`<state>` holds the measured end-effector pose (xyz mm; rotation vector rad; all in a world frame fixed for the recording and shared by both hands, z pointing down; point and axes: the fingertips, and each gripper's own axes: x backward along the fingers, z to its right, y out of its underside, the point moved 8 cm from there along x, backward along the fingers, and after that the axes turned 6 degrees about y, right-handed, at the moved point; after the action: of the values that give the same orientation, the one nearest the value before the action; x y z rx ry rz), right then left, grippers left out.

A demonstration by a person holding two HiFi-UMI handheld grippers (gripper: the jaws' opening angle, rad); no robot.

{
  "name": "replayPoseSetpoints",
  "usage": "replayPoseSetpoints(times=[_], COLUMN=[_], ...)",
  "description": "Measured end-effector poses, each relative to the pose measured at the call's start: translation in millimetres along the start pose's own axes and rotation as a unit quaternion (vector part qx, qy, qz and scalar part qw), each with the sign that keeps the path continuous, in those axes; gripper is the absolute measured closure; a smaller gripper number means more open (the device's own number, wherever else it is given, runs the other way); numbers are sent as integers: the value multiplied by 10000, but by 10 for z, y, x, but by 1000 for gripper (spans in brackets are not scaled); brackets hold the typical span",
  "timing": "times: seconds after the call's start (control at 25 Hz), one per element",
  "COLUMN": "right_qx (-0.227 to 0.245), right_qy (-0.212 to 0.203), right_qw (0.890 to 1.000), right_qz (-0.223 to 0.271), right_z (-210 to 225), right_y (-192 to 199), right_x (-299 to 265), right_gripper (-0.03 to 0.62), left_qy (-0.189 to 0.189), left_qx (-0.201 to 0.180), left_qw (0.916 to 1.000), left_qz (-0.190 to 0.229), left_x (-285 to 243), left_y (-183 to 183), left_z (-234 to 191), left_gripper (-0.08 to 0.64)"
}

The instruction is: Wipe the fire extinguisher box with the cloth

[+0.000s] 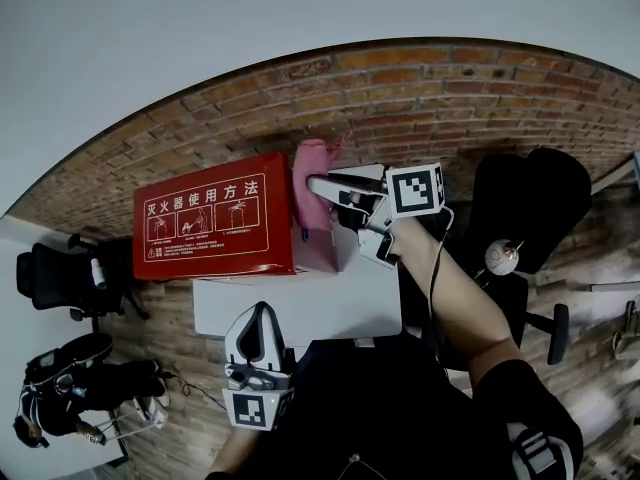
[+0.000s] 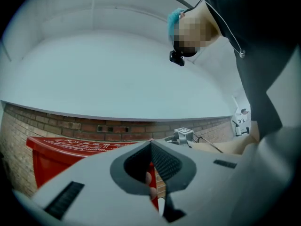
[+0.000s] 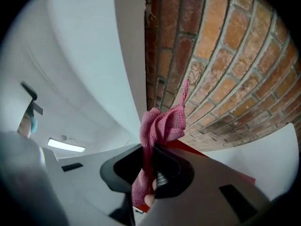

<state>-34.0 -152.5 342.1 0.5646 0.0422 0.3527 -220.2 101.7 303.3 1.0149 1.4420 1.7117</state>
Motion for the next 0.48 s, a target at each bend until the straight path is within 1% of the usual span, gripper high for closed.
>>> replayPoseSetpoints(times=[0.2, 0.32, 0.48], right_qx=[-472, -612, -712], right_qy=[-233, -394, -294], right_qw=[9982, 9965, 9953], right_qz=[-287, -418, -586], right_z=[174, 233, 331], right_y=[-16, -31, -13], right_x=[-171, -243, -317], right_gripper=[525, 525, 525], left_qy=[-254, -354, -397], left_qx=[-19, -6, 28], left_qw=[9996, 9992, 9988], left_qz=[-113, -174, -287], left_x=[83, 128, 170], left_y=[62, 94, 144], left_z=[61, 92, 126], left_gripper=[522, 522, 522])
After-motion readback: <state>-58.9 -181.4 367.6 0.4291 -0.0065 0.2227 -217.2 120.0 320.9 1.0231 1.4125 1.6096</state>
